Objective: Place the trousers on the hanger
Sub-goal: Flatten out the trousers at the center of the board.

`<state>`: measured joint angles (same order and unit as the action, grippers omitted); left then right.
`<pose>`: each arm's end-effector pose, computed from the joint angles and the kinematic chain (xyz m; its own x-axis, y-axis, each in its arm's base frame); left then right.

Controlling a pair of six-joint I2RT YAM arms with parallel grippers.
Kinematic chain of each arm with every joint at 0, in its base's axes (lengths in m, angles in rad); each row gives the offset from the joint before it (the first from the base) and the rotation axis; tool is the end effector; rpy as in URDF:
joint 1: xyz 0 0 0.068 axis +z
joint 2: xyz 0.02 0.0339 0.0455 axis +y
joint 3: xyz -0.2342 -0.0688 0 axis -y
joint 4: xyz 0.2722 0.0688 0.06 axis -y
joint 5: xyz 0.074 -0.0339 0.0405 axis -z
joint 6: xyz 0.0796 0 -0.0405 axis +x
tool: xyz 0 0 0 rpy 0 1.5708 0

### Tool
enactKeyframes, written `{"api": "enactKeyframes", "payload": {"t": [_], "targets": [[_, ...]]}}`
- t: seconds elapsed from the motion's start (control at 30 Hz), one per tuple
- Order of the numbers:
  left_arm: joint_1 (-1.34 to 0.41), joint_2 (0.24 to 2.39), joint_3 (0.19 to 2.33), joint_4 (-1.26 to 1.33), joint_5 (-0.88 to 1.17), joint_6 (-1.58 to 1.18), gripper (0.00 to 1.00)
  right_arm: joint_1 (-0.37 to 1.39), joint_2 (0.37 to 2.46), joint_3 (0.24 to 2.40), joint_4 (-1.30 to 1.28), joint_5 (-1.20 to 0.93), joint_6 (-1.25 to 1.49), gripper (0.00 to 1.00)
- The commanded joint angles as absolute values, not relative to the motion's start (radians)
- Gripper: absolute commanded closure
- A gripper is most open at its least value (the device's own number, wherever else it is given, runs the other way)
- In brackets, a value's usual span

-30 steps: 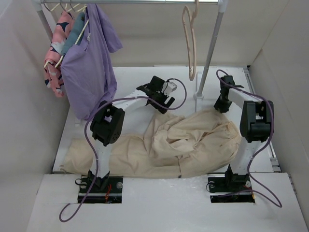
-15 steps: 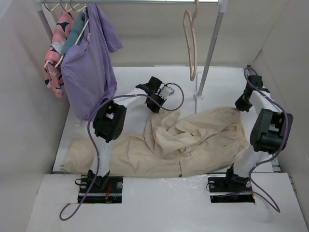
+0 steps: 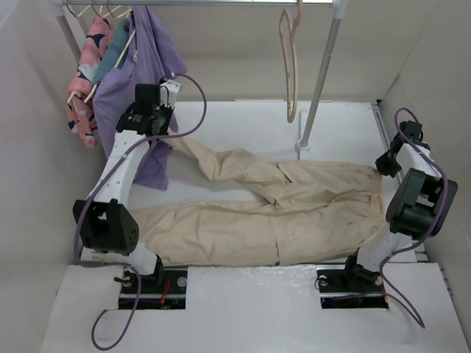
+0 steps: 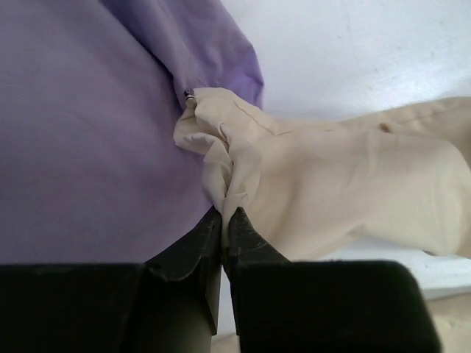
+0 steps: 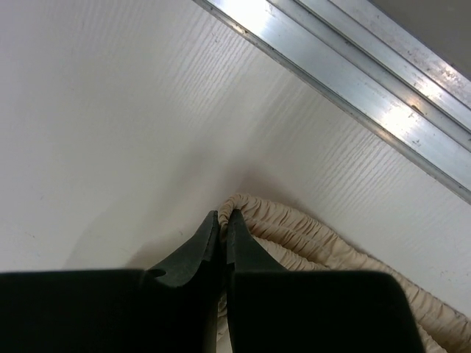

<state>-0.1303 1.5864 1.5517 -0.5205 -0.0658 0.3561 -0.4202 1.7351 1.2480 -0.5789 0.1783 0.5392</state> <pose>0.4252 -0.0504 0.3173 -0.4640 0.4116 -0.7844 0.2518 0.9102 0.3287 0.3600 -0.1763 0.1368 -0.4394 0.7498 -0.4947 0.8220 0.5577 0.1151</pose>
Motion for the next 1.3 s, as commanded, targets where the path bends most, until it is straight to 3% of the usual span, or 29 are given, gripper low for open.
{"api": "enactKeyframes", "payload": {"t": [0.0, 0.3, 0.6, 0.63, 0.67, 0.7, 0.77, 0.8, 1.03, 1.27], "targets": [[-0.161, 1.578, 1.465, -0.59, -0.075, 0.37, 1.0, -0.425, 1.721, 1.311, -0.558, 0.212, 0.543, 1.0], [-0.161, 1.592, 1.322, -0.851, 0.021, 0.474, 0.97, -0.425, 1.721, 1.331, -0.594, 0.268, 0.515, 1.0], [-0.161, 1.601, 1.239, -1.063, -0.173, 0.676, 0.94, -0.425, 1.721, 1.439, -0.652, 0.36, 0.515, 1.0], [-0.161, 1.612, 1.239, -1.092, -0.173, 0.704, 0.89, -0.425, 1.721, 1.451, -0.652, 0.374, 0.515, 1.0], [-0.161, 1.612, 1.255, -1.107, -0.161, 0.715, 0.72, -0.425, 1.721, 1.451, -0.652, 0.374, 0.505, 1.0], [-0.161, 1.623, 1.27, -1.118, -0.141, 0.715, 0.61, -0.425, 1.721, 1.451, -0.652, 0.374, 0.505, 1.0], [-0.152, 1.637, 1.355, -1.132, -0.074, 0.715, 0.5, -0.425, 1.732, 1.451, -0.652, 0.374, 0.495, 1.0], [-0.152, 1.672, 1.481, -1.132, 0.081, 0.675, 0.41, -0.425, 1.759, 1.451, -0.652, 0.374, 0.485, 1.0], [-0.15, 1.793, 1.717, -1.014, 0.222, 0.552, 0.4, -0.41, 1.822, 1.494, -0.652, 0.374, 0.451, 1.0], [-0.15, 1.974, 1.779, -0.916, 0.025, 0.445, 0.4, -0.362, 1.885, 1.536, -0.641, 0.396, 0.423, 1.0]]}}
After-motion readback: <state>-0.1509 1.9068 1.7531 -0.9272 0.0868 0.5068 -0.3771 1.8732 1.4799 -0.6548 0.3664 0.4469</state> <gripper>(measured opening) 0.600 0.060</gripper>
